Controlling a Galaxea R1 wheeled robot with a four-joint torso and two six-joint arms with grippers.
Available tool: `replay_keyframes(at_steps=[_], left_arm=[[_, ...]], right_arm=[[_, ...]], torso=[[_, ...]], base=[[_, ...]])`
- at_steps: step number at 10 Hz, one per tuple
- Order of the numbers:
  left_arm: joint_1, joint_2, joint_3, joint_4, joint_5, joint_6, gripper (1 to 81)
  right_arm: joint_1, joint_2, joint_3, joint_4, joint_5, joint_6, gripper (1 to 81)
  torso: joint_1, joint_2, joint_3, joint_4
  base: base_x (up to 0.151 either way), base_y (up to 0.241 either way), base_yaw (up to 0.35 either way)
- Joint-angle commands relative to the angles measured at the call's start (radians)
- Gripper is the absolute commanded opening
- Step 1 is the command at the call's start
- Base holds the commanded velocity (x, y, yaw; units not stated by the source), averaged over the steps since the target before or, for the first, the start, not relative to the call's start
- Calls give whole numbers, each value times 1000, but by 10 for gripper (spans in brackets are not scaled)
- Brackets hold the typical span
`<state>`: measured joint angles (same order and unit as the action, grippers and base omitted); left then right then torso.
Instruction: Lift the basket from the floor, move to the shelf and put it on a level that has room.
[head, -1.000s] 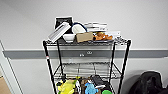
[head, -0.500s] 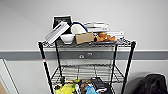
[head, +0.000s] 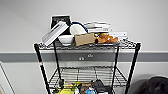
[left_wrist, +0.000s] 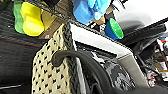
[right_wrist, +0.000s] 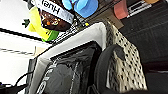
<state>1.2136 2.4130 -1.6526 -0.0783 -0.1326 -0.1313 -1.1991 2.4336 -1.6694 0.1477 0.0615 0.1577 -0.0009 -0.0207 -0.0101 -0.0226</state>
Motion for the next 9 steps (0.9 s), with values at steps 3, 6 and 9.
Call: replay_keyframes(at_steps=[3,6,9], left_arm=[[-99,-30,50,18,14,5,10],[-99,-30,50,18,14,5,10],[-101,-32,50,17,16,5,10]], right_arm=[[106,-11,34,-13,-22,6,10],[106,-11,34,-13,-22,5,10],[106,-11,33,-14,-22,5,10]], torso=[[1,0,0,0],[1,0,0,0],[1,0,0,0]], base=[[99,0,0],[96,0,0],[53,0,0]])
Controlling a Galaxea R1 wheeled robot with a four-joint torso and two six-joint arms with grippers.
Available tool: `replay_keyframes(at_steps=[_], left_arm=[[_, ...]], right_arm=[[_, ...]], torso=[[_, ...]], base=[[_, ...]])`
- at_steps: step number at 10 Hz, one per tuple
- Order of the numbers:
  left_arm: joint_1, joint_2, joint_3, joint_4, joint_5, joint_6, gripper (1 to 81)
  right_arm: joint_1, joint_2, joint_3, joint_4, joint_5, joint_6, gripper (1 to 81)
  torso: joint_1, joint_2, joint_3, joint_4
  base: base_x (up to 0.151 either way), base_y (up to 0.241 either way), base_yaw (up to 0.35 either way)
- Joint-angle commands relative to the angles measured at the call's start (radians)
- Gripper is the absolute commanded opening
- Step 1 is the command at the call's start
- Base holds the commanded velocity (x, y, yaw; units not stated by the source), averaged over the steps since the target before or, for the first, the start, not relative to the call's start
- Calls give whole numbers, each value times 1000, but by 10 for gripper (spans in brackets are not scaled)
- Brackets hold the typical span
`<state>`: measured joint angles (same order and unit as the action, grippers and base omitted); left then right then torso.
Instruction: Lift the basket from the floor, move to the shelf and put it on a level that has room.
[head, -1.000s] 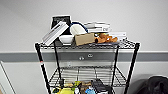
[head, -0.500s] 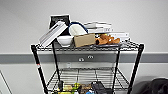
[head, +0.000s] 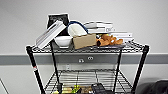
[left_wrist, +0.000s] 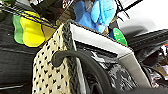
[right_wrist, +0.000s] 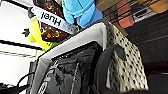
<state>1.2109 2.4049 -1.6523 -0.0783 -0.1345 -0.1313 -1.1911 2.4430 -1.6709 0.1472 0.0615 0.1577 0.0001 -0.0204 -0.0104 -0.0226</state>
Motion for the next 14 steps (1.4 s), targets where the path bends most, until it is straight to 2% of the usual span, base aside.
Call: replay_keyframes(at_steps=[1,4,6,8,9,14], left_arm=[[-96,-24,49,17,18,5,10],[-96,-28,55,17,18,5,10],[-96,-64,114,20,13,7,10],[-102,-126,213,25,6,7,10],[-102,-159,262,41,-40,5,10],[-110,-254,419,71,-70,7,10]], right_arm=[[98,-20,34,-14,-22,5,10],[99,-26,40,-14,-22,6,10],[104,-57,83,-14,1,6,10],[121,-118,180,-14,14,6,10],[130,-149,230,-14,15,6,10],[182,-269,428,-14,34,6,10]], torso=[[0,0,0,0],[0,0,0,0],[0,0,0,0],[0,0,0,0],[0,0,0,0],[0,0,0,0]], base=[[0,0,0],[0,0,0],[0,0,0],[0,0,0],[0,0,0],[0,0,0]])
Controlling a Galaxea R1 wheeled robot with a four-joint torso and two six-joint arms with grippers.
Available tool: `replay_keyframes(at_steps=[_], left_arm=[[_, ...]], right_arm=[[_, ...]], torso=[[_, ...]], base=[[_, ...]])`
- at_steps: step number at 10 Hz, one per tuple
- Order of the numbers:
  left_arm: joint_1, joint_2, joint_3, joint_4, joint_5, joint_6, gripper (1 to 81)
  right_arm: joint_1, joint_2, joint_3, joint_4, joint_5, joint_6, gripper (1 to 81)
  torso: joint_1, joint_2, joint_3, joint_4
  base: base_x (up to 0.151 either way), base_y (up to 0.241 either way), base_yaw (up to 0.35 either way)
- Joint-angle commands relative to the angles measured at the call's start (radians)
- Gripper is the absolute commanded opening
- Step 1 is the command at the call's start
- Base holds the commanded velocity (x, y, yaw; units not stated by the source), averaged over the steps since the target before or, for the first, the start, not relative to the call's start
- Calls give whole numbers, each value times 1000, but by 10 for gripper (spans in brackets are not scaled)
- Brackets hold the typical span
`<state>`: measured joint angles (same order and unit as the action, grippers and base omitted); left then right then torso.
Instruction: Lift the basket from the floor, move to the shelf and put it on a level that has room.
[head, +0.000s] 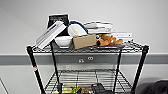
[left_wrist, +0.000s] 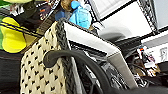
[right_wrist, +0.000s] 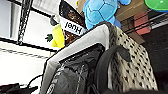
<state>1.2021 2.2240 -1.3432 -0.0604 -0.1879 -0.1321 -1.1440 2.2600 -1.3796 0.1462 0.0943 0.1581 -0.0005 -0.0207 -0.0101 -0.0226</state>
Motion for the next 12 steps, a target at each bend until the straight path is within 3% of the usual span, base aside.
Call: replay_keyframes(at_steps=[1,8,12], left_arm=[[-106,-95,142,68,-18,5,10],[-252,-219,363,53,-13,-4,10],[-345,-282,442,1,38,-4,10]], right_arm=[[146,-106,172,-13,1,6,10],[281,-234,359,3,-4,14,10],[381,-293,429,67,-50,14,10]], torso=[[1,0,0,0],[1,0,0,0],[1,0,0,0]], base=[[0,0,0],[0,0,0],[0,0,0]])
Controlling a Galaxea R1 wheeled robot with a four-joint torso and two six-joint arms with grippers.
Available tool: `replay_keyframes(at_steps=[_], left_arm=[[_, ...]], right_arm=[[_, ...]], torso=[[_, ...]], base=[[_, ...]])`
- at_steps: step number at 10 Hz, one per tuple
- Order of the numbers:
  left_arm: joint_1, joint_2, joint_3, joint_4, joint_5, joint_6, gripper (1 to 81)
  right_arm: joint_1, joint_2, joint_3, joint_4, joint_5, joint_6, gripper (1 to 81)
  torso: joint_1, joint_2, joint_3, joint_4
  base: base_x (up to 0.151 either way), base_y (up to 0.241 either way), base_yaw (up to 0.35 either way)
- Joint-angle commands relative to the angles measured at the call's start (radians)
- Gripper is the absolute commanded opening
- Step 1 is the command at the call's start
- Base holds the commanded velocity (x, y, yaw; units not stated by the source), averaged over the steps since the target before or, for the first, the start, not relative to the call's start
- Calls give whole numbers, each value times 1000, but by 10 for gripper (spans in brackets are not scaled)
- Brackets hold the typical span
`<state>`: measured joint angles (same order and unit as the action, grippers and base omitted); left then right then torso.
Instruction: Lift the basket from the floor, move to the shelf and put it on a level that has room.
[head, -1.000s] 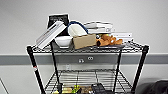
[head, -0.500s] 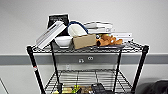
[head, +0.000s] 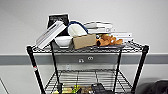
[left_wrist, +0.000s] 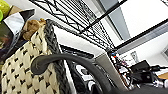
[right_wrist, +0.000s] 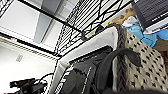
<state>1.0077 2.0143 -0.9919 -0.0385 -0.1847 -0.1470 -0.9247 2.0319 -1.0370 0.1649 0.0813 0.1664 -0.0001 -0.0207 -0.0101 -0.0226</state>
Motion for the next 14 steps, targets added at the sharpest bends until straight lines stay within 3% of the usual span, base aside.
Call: replay_keyframes(at_steps=[1,6,8,14], left_arm=[[-169,-87,111,-27,34,9,10],[-280,-150,213,-106,60,9,10],[-335,-155,228,-141,117,9,10],[-491,-205,295,-244,166,9,10]], right_arm=[[178,-74,101,51,-40,5,10],[315,-134,178,137,-100,5,10],[368,-143,197,173,-126,7,10],[486,-190,261,245,-161,8,10]], torso=[[0,0,0,0],[0,0,0,0],[0,0,0,0],[0,0,0,0]], base=[[0,0,0],[0,0,0],[0,0,0],[0,0,0]])
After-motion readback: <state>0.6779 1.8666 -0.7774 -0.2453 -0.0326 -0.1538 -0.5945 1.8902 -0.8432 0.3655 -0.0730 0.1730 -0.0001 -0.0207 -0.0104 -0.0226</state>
